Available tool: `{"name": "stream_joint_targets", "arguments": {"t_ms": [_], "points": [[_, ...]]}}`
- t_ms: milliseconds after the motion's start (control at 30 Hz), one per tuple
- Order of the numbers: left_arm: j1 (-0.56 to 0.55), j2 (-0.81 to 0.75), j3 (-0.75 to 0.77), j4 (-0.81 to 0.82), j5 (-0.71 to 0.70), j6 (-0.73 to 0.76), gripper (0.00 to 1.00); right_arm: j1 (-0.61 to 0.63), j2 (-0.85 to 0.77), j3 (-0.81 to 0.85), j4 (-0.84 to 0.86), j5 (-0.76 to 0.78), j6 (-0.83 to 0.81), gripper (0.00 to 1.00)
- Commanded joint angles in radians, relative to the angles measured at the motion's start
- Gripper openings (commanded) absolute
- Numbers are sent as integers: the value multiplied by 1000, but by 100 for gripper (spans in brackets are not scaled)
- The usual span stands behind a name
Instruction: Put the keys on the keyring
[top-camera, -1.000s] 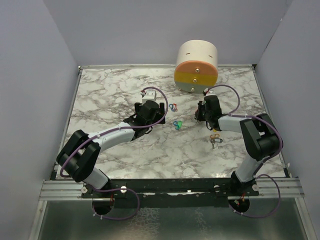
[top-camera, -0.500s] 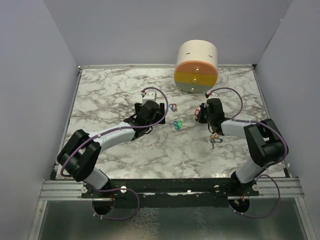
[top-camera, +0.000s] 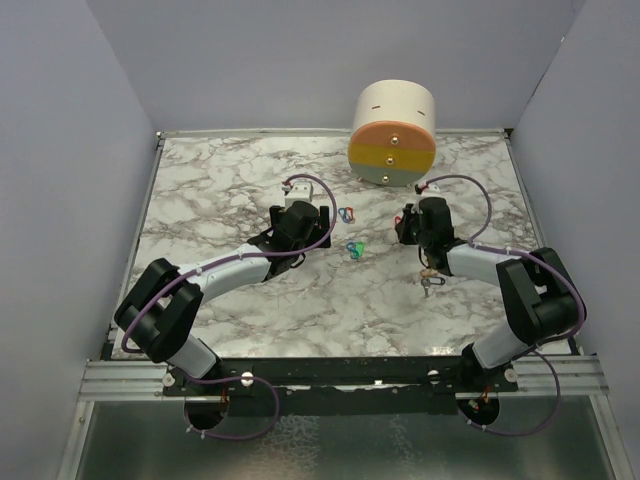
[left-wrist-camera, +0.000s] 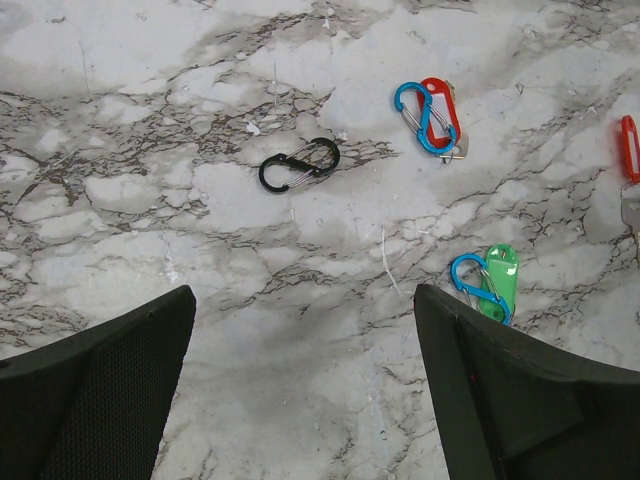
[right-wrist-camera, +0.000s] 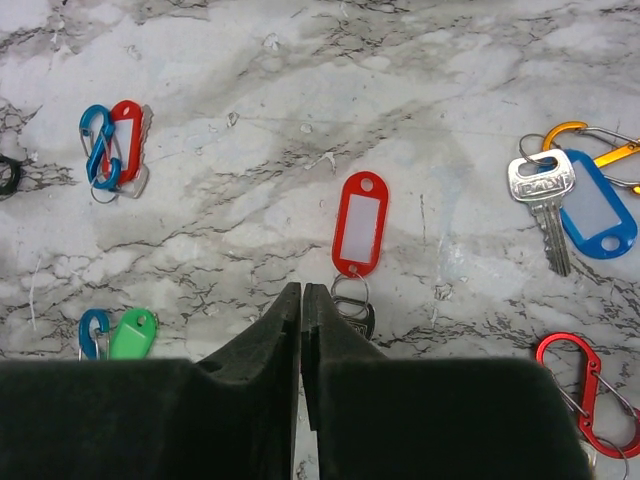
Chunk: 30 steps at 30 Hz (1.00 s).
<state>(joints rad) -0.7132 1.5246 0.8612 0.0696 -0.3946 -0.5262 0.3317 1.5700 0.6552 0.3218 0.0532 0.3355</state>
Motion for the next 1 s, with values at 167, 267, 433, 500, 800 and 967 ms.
{"name": "stream_joint_targets", "arguments": {"t_ms": [167, 267, 433, 500, 800, 967], "points": [[5, -1, 1, 18, -9, -5, 93, -6, 12, 40, -95, 74, 45, 32], [6, -1, 1, 18, -12, -5, 93, -6, 38, 59, -115, 86, 52, 36], [6, -1, -1, 17, -13, -2, 93, -6, 81, 85, -127, 89, 54, 36], [6, 0, -1, 17, -13, -1, 93, -7, 94, 99, -139, 92, 54, 36], [6, 2, 1, 19, -13, 0, 93, -7, 134, 129, -157, 87, 53, 37], [6, 3, 0, 19, -13, 0, 93, -6, 146, 141, -165, 94, 53, 37]]}}
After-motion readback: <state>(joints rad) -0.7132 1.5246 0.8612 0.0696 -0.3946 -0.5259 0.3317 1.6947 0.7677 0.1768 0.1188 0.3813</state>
